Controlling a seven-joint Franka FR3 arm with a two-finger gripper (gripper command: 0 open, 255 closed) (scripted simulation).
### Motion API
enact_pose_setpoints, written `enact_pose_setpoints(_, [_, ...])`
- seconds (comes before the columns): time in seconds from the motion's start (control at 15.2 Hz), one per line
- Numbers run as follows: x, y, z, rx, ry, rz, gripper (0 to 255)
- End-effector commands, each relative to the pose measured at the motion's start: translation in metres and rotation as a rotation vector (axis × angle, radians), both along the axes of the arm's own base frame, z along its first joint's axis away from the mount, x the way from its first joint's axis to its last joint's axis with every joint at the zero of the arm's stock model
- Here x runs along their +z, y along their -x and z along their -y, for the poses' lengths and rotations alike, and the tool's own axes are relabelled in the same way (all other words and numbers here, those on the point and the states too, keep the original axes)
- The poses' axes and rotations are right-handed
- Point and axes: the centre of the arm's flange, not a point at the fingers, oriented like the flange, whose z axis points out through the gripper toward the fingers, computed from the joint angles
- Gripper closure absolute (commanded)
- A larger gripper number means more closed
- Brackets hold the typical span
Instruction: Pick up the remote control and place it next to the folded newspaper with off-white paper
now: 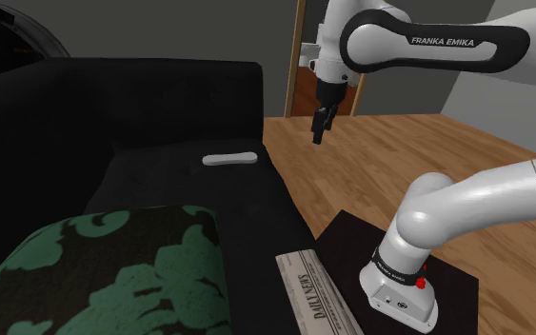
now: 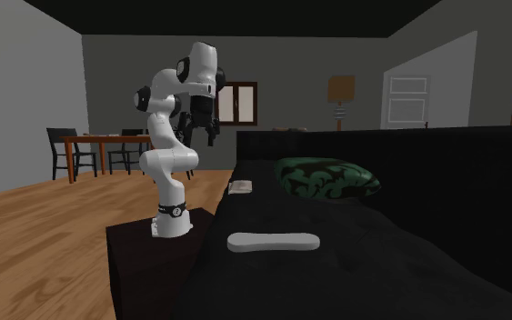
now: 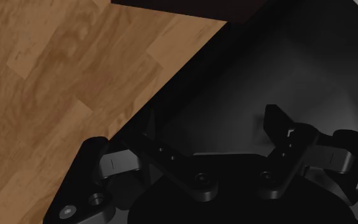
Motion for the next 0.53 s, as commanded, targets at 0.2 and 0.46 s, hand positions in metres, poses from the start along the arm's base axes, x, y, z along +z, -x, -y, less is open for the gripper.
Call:
enact_pose_setpoints(0.2, [-0.016, -0.035, 0.011, 0.071, -0.007, -0.006, 0])
enact_pose_setpoints(0.46, [-0.038, -0.082, 0.021, 0.166, -0.015, -0.015, 0])
